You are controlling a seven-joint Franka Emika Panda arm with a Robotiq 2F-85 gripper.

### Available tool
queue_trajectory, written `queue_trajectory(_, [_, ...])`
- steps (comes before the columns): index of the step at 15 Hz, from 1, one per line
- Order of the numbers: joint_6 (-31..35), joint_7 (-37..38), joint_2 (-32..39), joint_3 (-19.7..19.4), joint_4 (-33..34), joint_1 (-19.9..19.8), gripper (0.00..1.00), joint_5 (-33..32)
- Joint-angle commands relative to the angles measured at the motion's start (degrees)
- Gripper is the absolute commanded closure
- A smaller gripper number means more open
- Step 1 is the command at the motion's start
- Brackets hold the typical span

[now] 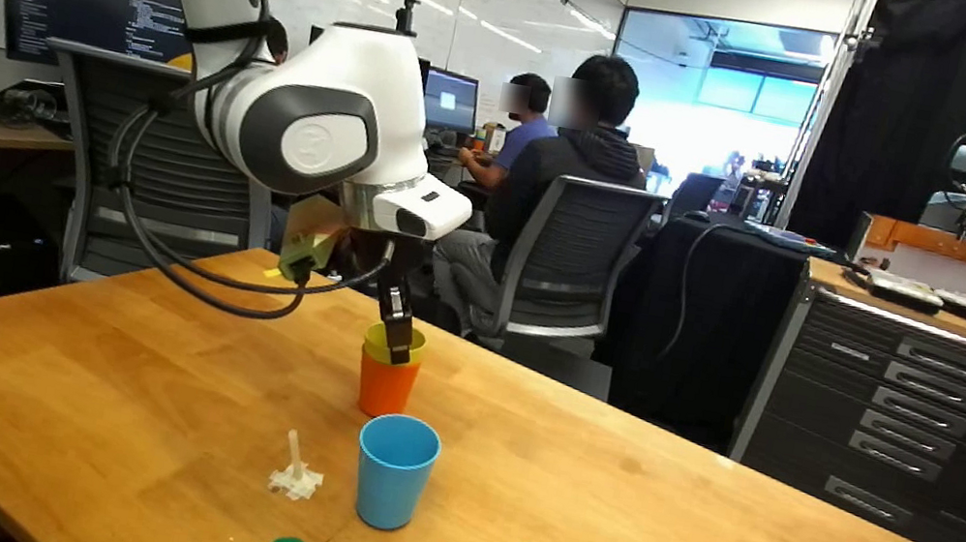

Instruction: Stack the cups

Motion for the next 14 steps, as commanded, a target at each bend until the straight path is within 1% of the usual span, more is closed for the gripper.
queue_trajectory(1, [0.92,-2.73,-0.8,0.62,0.15,-0.49,0.35,2.17])
queue_trajectory(3, [0.72,-3.15,-1.62,0.66,-0.25,-0.37,0.2,2.09])
queue_trajectory(4, [0.53,-3.34,-2.27,0.26,-0.53,0.06,0.13,1.82])
queue_trajectory(5, [0.52,-3.39,-2.81,-0.36,-0.83,0.68,0.05,1.56])
queue_trajectory(6, [0.29,-3.38,-3.77,-1.28,-1.25,1.59,0.01,1.14])
queue_trajectory(7, [-0.03,-3.5,-4.65,-1.91,-1.53,2.13,0.0,0.86])
queue_trajectory(9, [-1.31,-3.56,-7.34,-4.4,-2.41,4.27,0.0,-0.2])
queue_trajectory(10, [-2.79,-4.22,-9.2,-4.87,-2.84,4.56,0.0,-0.75])
queue_trajectory(14, [-8.65,-7.76,-15.93,-3.51,-4.2,2.43,0.0,-2.78])
